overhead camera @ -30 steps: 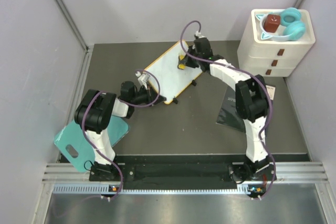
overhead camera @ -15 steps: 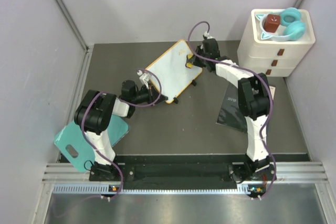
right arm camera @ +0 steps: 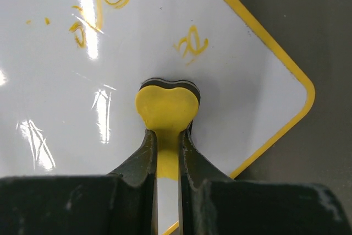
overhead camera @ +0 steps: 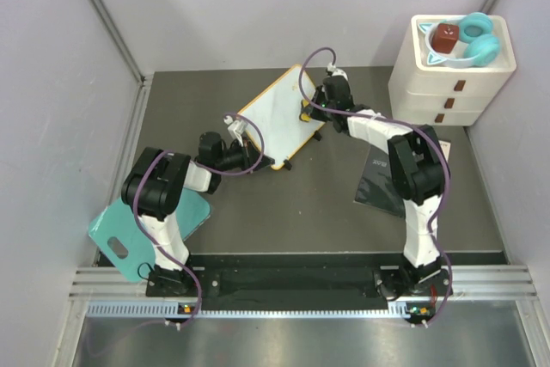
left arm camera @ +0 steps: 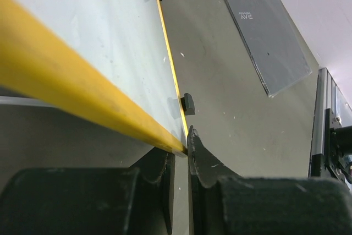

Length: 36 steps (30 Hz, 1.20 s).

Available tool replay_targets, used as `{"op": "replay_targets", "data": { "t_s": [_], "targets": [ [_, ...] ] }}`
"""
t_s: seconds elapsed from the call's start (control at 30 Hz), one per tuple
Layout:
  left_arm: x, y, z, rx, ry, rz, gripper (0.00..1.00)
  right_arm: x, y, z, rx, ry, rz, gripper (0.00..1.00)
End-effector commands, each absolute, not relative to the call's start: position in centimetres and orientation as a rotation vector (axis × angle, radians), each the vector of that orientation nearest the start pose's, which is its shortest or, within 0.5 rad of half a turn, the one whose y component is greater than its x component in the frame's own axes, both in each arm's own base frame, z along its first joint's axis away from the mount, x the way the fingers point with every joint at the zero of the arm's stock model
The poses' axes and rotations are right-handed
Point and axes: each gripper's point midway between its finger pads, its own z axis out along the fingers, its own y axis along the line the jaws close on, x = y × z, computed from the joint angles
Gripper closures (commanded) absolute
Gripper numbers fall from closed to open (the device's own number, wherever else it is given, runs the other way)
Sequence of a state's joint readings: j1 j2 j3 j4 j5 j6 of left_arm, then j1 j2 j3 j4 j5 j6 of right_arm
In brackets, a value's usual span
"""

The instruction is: Erase the whiteboard

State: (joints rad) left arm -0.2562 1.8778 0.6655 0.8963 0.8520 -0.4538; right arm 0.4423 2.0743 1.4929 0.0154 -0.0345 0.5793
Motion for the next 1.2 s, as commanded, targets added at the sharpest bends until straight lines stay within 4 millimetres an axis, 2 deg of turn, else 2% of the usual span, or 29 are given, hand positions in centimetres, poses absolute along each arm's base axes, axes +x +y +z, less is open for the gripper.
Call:
{"op": "replay_targets", "data": {
  "t_s": [0.0,0.3,0.5,0.57,0.77,0.87,0.9,1.0,1.03,1.17],
  "targets": [
    [28.4,-25.9,3.8,0.694,1.994,-1.416,1.0,37.6,36.6,0.0,-0.129,2.621,0.808,1.0],
    [28.4,-25.9,3.9,0.696,1.989,-1.415,1.0,34.3,37.9,-1.0,-0.123,2.663,0.833,1.0],
    [28.4,-25.9,3.9,0.694,1.991,-1.414,1.0,32.6,37.9,-0.1,-0.104,2.64,0.836,1.0],
    [28.5,-25.9,3.9,0.695,1.99,-1.413,1.0,32.7,37.6,0.3,-0.095,2.625,0.815,1.0],
    [28.4,-25.8,4.1,0.698,1.982,-1.409,1.0,35.3,36.1,0.7,-0.054,2.592,0.704,1.0],
    [28.4,-25.9,4.1,0.698,1.984,-1.408,1.0,37.4,34.2,0.6,0.021,2.591,0.673,1.0],
    [28.4,-25.9,4.1,0.699,1.983,-1.41,1.0,38.6,32.8,0.1,0.077,2.595,0.645,1.0],
    [28.3,-25.9,4.0,0.701,1.984,-1.414,1.0,40.1,30.8,-0.2,0.148,2.597,0.626,1.0],
    [28.4,-25.9,4.1,0.699,1.982,-1.412,1.0,41.1,29.5,0.0,0.188,2.587,0.618,1.0],
    [28.4,-25.9,4.0,0.699,1.985,-1.415,1.0,43.4,26.9,0.7,0.263,2.555,0.598,1.0]
  ]
}}
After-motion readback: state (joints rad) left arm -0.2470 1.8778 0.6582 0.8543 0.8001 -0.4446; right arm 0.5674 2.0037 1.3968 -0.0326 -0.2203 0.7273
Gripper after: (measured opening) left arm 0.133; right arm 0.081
